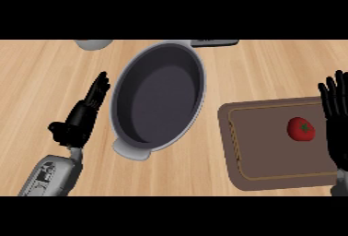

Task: Pick the tomato from the tray and place it in the pot

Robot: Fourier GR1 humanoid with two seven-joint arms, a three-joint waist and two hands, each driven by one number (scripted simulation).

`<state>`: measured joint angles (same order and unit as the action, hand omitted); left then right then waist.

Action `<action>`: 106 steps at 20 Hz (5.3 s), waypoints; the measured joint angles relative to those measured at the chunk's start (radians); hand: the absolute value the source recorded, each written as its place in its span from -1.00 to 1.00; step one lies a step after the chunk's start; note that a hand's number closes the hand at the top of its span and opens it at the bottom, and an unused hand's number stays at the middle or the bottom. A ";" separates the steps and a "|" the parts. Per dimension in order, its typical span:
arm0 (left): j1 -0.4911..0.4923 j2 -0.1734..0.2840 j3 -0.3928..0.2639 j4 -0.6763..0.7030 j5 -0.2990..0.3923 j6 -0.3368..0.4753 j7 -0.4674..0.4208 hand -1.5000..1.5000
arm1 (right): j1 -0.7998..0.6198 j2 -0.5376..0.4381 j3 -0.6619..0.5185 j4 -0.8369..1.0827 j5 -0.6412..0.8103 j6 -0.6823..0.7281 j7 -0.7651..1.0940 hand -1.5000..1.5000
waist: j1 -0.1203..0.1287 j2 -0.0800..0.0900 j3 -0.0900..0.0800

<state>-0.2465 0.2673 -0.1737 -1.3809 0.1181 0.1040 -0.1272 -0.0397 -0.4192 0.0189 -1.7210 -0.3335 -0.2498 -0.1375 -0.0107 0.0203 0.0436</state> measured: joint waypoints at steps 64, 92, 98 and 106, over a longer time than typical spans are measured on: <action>0.259 0.086 0.233 -0.159 -0.153 -0.013 0.273 0.00 | -0.363 -0.195 0.109 0.559 0.548 0.601 1.032 -1.00 | 0.017 -0.020 -0.043; 0.275 0.013 0.321 -0.186 -0.229 -0.096 0.272 0.00 | -0.388 -0.074 0.001 0.733 0.829 0.642 0.813 1.00 | 0.014 -0.023 -0.048; 0.242 0.002 0.281 -0.180 -0.241 -0.114 0.276 0.00 | -0.498 0.213 0.258 0.580 0.924 0.620 0.838 1.00 | 0.089 -0.026 -0.050; 0.186 -0.016 0.231 -0.166 -0.254 -0.133 0.287 0.00 | -0.712 0.389 0.646 0.489 0.982 0.496 1.012 1.00 | 0.164 -0.019 -0.048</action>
<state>-0.0604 0.2511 0.0576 -1.5470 -0.1363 -0.0288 0.1602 -0.7512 -0.0306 0.6645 -1.2319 0.6480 0.2461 0.8741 0.1537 0.0010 -0.0041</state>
